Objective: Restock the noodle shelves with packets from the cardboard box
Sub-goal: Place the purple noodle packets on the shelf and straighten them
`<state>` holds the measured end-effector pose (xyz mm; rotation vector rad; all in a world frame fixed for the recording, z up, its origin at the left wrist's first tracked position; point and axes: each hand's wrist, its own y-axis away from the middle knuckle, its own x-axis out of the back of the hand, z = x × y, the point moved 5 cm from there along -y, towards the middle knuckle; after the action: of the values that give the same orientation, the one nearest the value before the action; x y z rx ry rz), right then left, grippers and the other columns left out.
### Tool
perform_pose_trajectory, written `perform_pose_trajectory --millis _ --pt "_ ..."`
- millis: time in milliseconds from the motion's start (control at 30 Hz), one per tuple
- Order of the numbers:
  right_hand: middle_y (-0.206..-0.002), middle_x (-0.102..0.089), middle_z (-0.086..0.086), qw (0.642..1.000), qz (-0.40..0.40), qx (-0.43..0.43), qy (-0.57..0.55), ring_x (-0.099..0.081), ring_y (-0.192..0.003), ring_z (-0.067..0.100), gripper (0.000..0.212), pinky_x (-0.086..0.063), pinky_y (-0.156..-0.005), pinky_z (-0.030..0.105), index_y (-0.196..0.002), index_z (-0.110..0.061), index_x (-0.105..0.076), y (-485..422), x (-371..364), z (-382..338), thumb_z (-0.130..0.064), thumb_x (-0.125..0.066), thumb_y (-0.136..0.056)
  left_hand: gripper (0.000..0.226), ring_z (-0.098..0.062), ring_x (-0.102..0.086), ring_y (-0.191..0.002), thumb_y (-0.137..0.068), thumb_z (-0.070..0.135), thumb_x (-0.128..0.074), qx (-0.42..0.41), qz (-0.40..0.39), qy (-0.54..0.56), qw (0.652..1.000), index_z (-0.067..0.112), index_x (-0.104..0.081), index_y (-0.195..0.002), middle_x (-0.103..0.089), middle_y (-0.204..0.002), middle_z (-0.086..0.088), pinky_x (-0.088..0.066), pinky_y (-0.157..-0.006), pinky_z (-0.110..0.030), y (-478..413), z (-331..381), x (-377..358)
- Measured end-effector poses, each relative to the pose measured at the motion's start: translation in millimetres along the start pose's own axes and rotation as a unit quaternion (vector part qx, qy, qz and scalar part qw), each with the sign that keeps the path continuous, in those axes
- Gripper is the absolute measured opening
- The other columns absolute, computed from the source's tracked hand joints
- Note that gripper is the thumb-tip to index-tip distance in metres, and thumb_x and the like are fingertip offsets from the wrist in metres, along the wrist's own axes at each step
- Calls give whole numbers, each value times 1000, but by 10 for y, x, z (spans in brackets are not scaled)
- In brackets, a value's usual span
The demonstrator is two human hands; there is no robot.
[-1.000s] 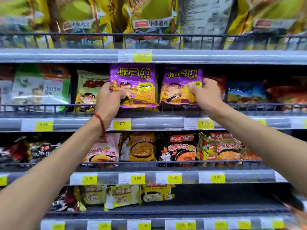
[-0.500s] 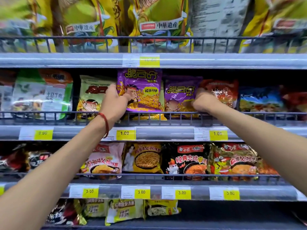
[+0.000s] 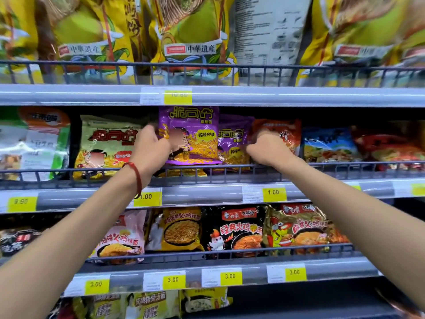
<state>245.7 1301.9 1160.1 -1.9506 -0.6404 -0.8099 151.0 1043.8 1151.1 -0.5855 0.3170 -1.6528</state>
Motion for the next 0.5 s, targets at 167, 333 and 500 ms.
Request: perform_pose_trajectory --millis 167,333,500 --pt "-85 -69 2 990 86 102 -38 -64 -84 23 17 -50 -74 32 -91 -16 -71 315 225 88 -28 -60 -86 32 -20 -47 -82 -87 17 -69 13 -9 -9 1000 17 -38 -79 -47 -87 -5 -46 -78 -37 -79 138 -500" --pt "-78 -68 -12 975 87 183 -96 -63 -75 6 12 -51 -73 29 -83 -21 -72 580 352 160 -20 -61 -86 30 -27 -55 -88 -87 20 -70 3 -24 -97 995 13 -44 -74 -55 -83 -9 -42 -75 -33 -79 246 -890" --pt "-80 -67 -13 967 75 201 -137 -61 -76 0 11 -47 -71 20 -84 -24 -69 684 400 249 -16 -63 -89 27 -35 -60 -106 -87 28 -69 -1 -18 -204 979 7 -52 -89 -64 -109 -21 -42 -78 -32 -80 229 -933"
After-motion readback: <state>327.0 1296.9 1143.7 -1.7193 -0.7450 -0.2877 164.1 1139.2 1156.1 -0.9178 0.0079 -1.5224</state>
